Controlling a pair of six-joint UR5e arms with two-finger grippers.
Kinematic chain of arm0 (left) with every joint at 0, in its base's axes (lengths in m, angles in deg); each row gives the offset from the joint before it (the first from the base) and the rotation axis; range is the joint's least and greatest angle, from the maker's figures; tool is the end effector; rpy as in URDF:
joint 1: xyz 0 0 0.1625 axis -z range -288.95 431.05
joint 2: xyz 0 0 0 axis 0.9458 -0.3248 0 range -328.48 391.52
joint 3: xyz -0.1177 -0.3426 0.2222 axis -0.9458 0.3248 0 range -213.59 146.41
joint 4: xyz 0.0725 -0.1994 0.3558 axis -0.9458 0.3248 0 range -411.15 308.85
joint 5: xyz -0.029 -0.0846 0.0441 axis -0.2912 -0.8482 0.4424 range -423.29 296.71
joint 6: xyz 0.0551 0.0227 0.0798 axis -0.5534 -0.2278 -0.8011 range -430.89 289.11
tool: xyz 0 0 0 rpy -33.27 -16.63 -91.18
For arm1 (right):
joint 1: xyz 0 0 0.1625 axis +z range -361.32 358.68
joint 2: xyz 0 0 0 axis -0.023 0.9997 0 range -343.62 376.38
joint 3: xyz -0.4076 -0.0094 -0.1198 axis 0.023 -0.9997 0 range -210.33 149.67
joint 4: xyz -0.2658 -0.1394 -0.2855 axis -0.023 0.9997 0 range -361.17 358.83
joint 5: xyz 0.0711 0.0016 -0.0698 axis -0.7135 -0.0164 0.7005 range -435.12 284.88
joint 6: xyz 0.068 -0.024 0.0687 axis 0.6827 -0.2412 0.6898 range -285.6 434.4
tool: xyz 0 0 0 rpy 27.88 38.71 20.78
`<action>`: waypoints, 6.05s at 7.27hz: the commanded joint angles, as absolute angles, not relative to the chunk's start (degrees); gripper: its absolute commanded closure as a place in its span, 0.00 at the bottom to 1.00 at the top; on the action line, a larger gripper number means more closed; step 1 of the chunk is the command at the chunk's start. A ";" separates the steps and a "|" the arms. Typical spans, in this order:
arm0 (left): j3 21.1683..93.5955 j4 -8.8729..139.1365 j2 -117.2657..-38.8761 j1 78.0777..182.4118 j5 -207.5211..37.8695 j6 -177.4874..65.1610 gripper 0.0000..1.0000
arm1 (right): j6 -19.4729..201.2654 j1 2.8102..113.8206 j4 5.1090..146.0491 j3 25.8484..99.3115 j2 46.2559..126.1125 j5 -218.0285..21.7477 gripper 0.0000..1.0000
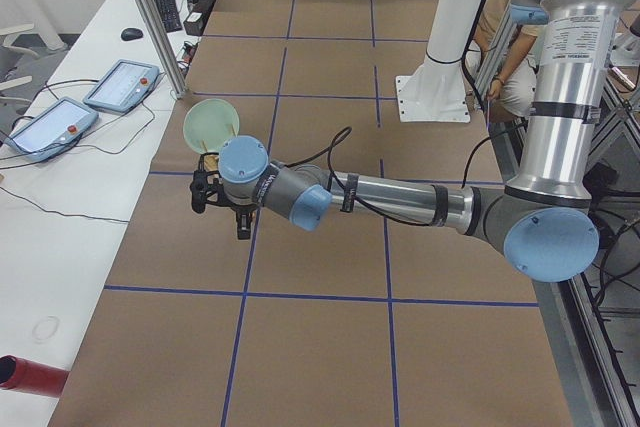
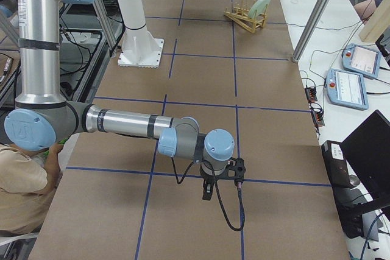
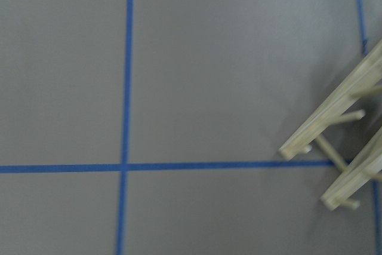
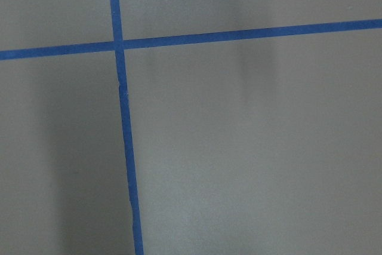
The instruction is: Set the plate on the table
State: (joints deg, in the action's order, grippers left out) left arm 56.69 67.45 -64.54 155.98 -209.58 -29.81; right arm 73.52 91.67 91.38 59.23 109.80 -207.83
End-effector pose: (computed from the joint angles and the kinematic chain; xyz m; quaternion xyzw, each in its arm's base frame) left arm -0.0019 -0.5505 0.5300 0.0672 0.5176 -0.1254 0.8437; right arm 0.0895 -0.4527 0.6970 -0.0399 -0.3651 0.0375 0.9294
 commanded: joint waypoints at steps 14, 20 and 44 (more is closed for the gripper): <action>37.34 98.79 -93.81 133.01 -173.68 38.18 0.55 | 73.52 91.67 91.38 59.32 109.80 -207.83 0.00; 46.95 97.40 -93.47 133.97 -173.51 46.48 1.00 | 73.52 91.67 91.38 59.32 109.80 -207.83 0.00; 69.10 31.73 -68.81 152.27 -189.58 -66.37 0.00 | 73.52 91.67 91.38 59.23 109.80 -207.83 0.00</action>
